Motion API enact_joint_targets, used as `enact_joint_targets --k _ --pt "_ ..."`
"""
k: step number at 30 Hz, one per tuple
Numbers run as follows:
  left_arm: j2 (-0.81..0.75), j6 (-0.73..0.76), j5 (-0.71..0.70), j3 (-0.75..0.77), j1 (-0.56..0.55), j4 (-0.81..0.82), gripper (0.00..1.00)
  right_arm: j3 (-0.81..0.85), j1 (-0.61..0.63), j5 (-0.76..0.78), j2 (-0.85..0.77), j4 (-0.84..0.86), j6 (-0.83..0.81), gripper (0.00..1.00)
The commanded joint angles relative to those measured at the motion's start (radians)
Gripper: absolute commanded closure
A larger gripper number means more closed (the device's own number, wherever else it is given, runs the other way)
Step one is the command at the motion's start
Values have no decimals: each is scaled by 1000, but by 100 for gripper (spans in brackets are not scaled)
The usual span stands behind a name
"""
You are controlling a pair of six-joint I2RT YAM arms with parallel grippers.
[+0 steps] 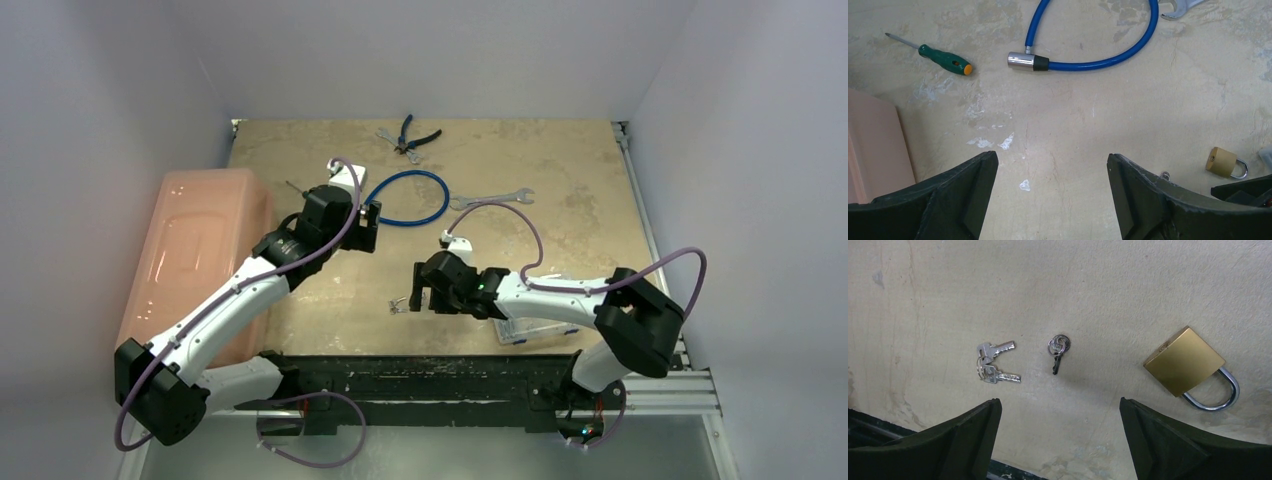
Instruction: Unlock with the key
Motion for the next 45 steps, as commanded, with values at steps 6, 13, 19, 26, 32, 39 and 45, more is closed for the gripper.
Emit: enact_joint_targets --k 6,13,19,26,32,39,45 --pt "-32 -7 -20 7 1 13 14 -47 5 33 15 58 -3 1" --pt "-35 -9 -23 5 2 13 14 -59 -25 90 32 20 5 1" --pt "-33 -9 -26 5 2 12 14 -74 -86 117 7 -24 -11 1" --pt "-34 -9 -30 5 2 11 14 -67 -93 134 -14 -67 -18 1" --pt "-33 -8 -31 5 2 11 14 -98 -166 116 -19 -34 -41 1" --pt "-35 -9 -32 6 2 11 14 -104 -241 130 -50 -22 -97 1" --pt "-37 -8 -36 5 1 10 14 -83 -259 117 -42 -10 -150 1"
